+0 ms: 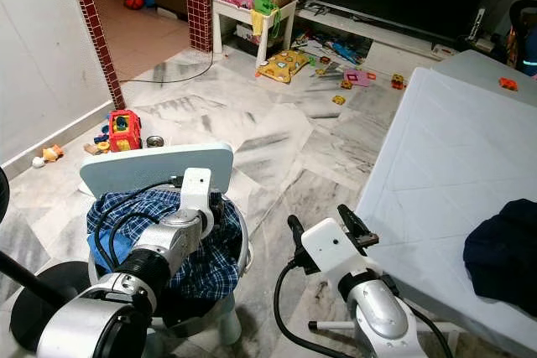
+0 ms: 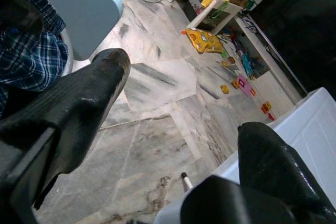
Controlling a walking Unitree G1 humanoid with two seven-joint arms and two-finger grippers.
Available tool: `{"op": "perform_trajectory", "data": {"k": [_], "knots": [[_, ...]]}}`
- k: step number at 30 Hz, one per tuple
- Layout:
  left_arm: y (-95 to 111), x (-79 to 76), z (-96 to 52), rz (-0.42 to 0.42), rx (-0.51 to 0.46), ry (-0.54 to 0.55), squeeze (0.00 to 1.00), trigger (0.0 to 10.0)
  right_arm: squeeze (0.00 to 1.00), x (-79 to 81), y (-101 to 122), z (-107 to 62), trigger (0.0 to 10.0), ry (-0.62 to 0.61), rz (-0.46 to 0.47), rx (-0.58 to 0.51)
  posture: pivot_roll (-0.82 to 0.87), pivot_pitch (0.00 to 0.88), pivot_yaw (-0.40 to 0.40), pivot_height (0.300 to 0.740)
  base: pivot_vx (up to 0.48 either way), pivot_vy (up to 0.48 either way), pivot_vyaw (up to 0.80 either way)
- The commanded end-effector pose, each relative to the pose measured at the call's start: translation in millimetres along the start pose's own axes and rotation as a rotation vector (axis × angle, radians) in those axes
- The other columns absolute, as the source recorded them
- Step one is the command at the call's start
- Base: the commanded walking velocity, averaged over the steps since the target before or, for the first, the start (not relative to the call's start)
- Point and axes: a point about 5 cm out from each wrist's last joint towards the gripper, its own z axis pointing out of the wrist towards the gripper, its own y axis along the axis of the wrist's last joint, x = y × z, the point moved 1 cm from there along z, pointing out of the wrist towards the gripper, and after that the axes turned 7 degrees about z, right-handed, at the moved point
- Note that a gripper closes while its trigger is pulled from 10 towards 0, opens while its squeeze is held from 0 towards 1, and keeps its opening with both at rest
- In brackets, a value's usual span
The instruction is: Hang hanger
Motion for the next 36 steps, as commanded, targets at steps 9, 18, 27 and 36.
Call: {"op": "perform_trajectory", "data": {"k": [9,18,27,36], "knots": [[13.2,-1.2,0.3,-0.009,-0.027,-0.004,0.0,0.0,0.0,0.2,3.8,-0.5,10.0,-0.012,-0.005,-0.014,0.01,0.045,-0.091,0.74,0.0,0.0,0.0],[17.8,-1.8,0.4,-0.006,-0.041,-0.009,0.0,0.0,0.0,-2.4,5.5,3.2,10.0,-0.018,-0.012,-0.022,0.01,0.025,-0.085,0.74,0.0,0.0,0.0],[25.6,7.5,0.0,0.003,-0.084,-0.028,0.0,0.0,0.0,-6.2,7.4,11.2,10.0,-0.024,-0.018,-0.039,0.04,0.0,-0.078,0.74,0.0,0.0,0.0],[29.2,23.0,-6.7,0.071,-0.178,-0.179,0.0,0.0,0.0,-13.6,10.1,23.1,10.0,-0.03,-0.014,-0.057,0.09,0.0,-0.091,0.74,0.0,0.0,0.0]]}}
